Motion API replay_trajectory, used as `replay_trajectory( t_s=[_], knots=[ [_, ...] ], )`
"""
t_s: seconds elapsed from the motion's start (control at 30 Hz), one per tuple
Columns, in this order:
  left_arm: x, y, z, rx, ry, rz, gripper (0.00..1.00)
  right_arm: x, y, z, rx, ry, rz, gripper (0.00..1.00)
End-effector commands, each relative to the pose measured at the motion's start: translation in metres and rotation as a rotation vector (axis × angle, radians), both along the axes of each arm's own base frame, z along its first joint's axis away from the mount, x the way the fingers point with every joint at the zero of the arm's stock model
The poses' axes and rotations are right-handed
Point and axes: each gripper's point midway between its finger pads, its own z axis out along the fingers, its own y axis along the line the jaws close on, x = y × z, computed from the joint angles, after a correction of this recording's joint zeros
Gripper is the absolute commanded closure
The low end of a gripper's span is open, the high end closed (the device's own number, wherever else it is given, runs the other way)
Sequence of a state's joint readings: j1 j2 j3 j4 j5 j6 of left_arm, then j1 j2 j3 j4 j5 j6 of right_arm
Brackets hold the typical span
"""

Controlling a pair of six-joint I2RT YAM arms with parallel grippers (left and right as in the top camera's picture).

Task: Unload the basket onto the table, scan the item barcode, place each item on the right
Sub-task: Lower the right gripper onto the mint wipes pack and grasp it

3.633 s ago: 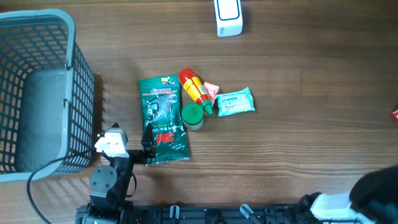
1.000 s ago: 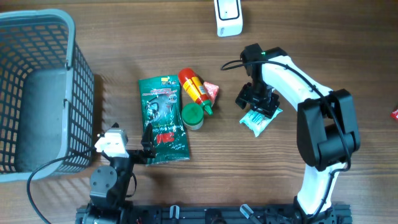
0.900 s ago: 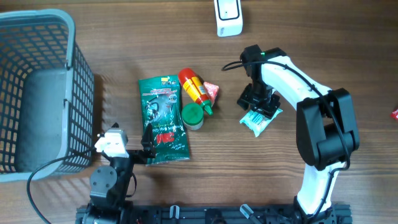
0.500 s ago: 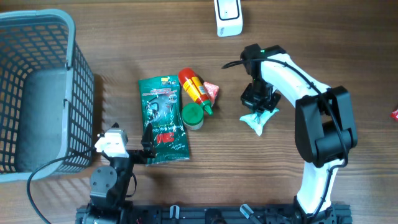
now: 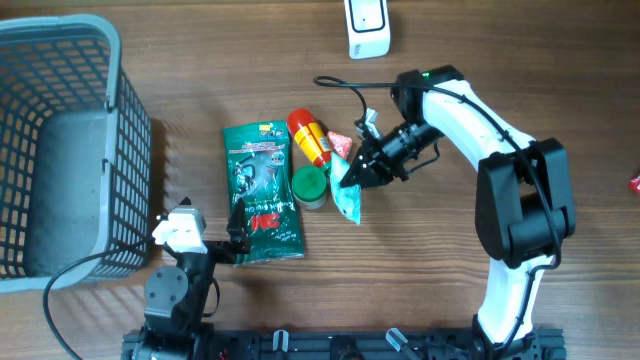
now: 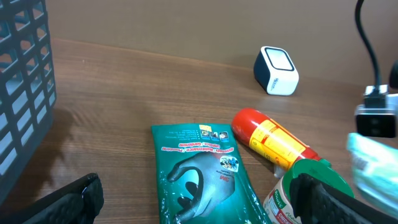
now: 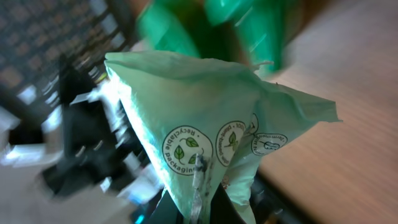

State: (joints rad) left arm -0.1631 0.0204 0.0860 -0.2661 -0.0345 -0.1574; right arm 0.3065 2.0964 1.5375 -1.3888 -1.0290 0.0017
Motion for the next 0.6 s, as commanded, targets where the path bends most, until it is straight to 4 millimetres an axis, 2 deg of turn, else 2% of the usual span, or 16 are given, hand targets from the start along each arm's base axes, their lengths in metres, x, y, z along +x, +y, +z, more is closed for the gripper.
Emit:
replay_trajectory(
  t_s=[0.0,0.2,0.27,0.37,0.43,0.53,0.57],
  knots=[
    [0.000,-0.001,-0.001,0.017,-0.004,-0.008,0.00,0.001,0.016,0.044,0.292,-0.113,0.017,0.96],
    [0.000,-0.001,-0.001,0.017,-0.004,-0.008,0.00,0.001,0.023,0.077,0.470,-0.110,-0.045,0.96],
    [0.000,-0.001,-0.001,0.017,-0.004,-0.009,0.00,0.005,0.025,0.084,0.535,-0.169,-0.052,0.96],
    [0.000,-0.001,-0.001,0.017,-0.004,-0.008,0.00,0.005,0.026,0.085,0.628,-0.373,0.012,0.96],
    [0.000,-0.001,-0.001,0.017,-0.004,-0.008,0.00,0.003,0.028,0.085,0.719,-0.592,0.095,0.96],
    [0.000,-0.001,-0.001,0.017,-0.004,-0.008,0.00,-0.007,0.039,0.088,0.857,-0.875,0.217,0.96],
    [0.000,-0.001,-0.001,0.017,-0.004,-0.008,0.00,-0.008,0.042,0.090,0.882,-0.905,0.223,0.96]
  ],
)
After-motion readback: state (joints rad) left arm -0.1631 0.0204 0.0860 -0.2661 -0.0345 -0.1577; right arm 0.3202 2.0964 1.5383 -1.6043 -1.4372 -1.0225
